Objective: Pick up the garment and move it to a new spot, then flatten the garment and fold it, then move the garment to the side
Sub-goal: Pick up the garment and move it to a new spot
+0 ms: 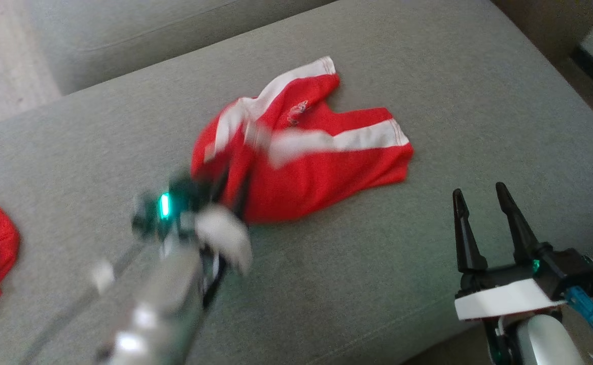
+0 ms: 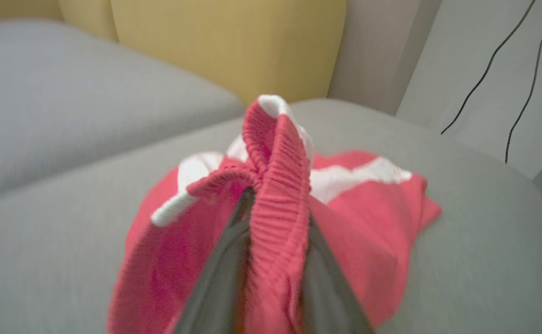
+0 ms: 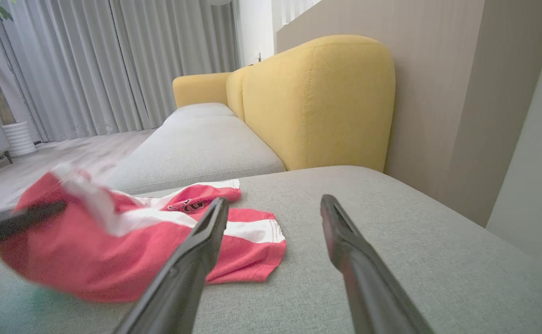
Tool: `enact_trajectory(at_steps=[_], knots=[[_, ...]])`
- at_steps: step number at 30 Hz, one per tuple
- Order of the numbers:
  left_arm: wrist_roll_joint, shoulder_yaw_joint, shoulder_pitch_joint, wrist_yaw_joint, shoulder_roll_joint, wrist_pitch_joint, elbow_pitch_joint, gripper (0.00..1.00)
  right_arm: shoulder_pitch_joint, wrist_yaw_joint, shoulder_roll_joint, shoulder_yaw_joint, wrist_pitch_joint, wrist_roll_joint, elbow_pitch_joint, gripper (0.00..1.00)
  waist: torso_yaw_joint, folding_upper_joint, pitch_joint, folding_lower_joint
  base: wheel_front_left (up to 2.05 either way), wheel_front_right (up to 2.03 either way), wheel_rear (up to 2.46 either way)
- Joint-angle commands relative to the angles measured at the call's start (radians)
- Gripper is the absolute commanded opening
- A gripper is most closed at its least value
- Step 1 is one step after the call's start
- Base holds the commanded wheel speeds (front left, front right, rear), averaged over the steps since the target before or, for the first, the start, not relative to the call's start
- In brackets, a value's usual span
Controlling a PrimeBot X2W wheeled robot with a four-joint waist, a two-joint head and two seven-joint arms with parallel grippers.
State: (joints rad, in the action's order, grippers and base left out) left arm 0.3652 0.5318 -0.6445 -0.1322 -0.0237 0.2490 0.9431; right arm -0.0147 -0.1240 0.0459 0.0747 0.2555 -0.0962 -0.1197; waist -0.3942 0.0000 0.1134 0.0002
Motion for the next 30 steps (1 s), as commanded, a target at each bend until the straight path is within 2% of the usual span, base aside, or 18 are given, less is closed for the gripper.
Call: enact_trajectory(at_steps=[1,6,10,15,22,30], knots=[[0.012,-0.019,-0.012,0.007,-0.027,0.012,-0.058,1.00,-0.033,-0.007,0.004,0.019,0.006,0.012,0.035,1.00,0.027,0.0000,-0.005,-0.0002,0.00,0.00,0.00],[0.062,-0.068,0.261,0.110,-0.027,0.012,-0.259,1.00,0.008,-0.007,0.004,-0.010,0.006,0.057,0.034,1.00,0.115,0.0000,-0.065,-0.0002,0.00,0.00,0.00],[0.020,-0.165,0.454,0.184,-0.027,0.013,-0.465,1.00,0.063,-0.007,0.004,-0.042,0.006,0.059,0.027,1.00,0.200,0.0000,-0.122,-0.0002,0.00,0.00,0.00],[-0.073,-0.280,0.620,0.227,-0.027,0.013,-0.697,1.00,0.113,-0.007,0.004,-0.058,0.006,0.044,0.017,1.00,0.286,0.0000,-0.172,-0.0002,0.00,0.00,0.00],[-0.158,-0.374,0.714,0.249,-0.027,0.013,-0.877,1.00,0.175,-0.007,0.004,-0.059,0.006,0.017,0.004,1.00,0.365,0.0000,-0.230,-0.0002,0.00,0.00,0.00],[-0.242,-0.406,0.766,0.212,-0.027,0.013,-0.884,1.00,0.206,-0.007,0.004,-0.026,0.006,0.019,-0.015,1.00,0.392,0.0000,-0.262,-0.0002,0.00,0.00,0.00]])
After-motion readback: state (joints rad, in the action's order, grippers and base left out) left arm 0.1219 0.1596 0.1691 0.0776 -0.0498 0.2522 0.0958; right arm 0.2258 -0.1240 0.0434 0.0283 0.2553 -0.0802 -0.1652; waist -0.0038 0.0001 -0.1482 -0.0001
